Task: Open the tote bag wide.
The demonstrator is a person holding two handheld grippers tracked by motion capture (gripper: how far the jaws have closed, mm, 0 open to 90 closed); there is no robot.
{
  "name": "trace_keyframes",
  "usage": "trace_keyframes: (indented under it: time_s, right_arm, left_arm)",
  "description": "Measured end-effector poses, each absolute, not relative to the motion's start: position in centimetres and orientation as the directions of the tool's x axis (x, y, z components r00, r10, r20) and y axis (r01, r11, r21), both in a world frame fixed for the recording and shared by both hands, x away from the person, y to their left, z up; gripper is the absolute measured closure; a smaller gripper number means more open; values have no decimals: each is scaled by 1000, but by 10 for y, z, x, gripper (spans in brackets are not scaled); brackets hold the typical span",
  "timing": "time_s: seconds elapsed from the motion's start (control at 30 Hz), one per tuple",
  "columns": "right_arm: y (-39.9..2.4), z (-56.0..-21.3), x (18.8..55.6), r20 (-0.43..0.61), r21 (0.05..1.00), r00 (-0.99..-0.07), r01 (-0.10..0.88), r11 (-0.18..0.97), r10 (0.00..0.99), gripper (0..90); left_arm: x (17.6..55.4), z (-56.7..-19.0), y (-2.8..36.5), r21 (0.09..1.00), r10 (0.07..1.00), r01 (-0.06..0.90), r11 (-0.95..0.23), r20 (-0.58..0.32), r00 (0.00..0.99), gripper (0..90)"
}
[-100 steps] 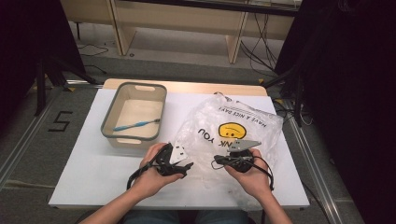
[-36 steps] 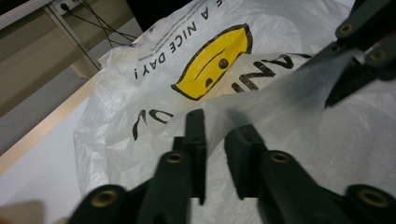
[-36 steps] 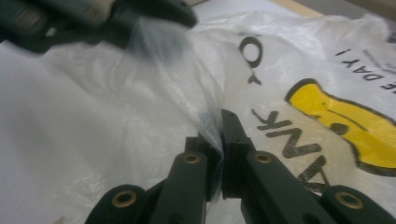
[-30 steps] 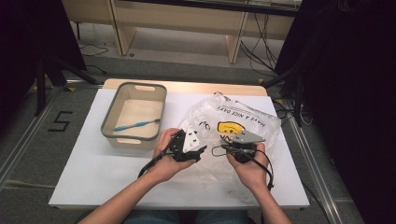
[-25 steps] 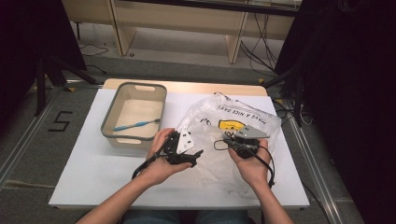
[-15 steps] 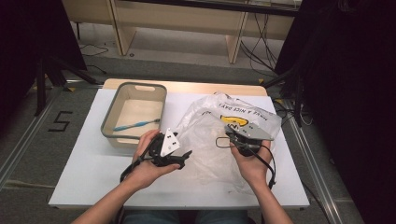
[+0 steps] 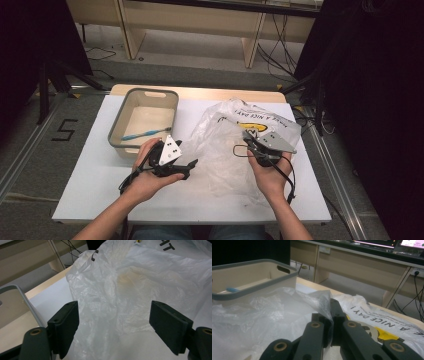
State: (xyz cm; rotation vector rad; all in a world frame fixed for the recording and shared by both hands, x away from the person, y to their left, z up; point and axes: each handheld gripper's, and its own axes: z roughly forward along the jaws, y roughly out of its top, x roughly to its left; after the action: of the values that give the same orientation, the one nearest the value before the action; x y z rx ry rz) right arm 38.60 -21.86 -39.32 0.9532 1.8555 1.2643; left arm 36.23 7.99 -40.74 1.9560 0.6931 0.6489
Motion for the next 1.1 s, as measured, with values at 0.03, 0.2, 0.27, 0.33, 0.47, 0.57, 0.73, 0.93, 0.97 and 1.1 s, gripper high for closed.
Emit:
trace_keyframes:
  time_s: [0.03,0.2,0.27,0.33,0.47,0.57,0.73,0.93,0.97,1.1]
  right_arm:
    - [-219,-393,386,-134,949,-492,185,254,860,900]
    - [-219,-392,386,-120,952,-492,188,240,862,900]
    - [-219,-392,386,-119,954,-490,184,236,864,900]
    - [-219,-392,386,-119,956,-488,180,233,865,900]
    - [-219,-391,387,-116,953,-483,191,233,868,900]
    - [-219,-392,388,-120,952,-486,192,240,865,900]
    - [-218,-393,388,-121,951,-486,194,242,866,900]
    - [-221,-393,388,-120,950,-481,199,241,868,900]
    - [-222,-393,388,-119,950,-481,200,240,869,900]
    - [-223,-394,388,-118,950,-483,199,240,868,900]
  left_arm:
    - [363,-407,82,892,698,203,-405,159,698,235]
    - [363,-406,89,896,710,212,-390,146,689,229]
    - [363,-407,92,893,705,220,-394,139,696,223]
    - [363,-407,95,888,697,229,-398,131,705,203]
    - [363,-409,102,889,708,242,-389,120,696,193]
    - [364,-410,108,889,716,252,-382,113,688,180]
    - [365,-411,115,881,725,272,-387,108,680,173]
    - [365,-413,118,865,731,296,-405,113,672,180]
    - [365,-413,118,863,732,298,-408,114,672,180]
    - [365,-414,120,857,733,308,-414,114,670,180]
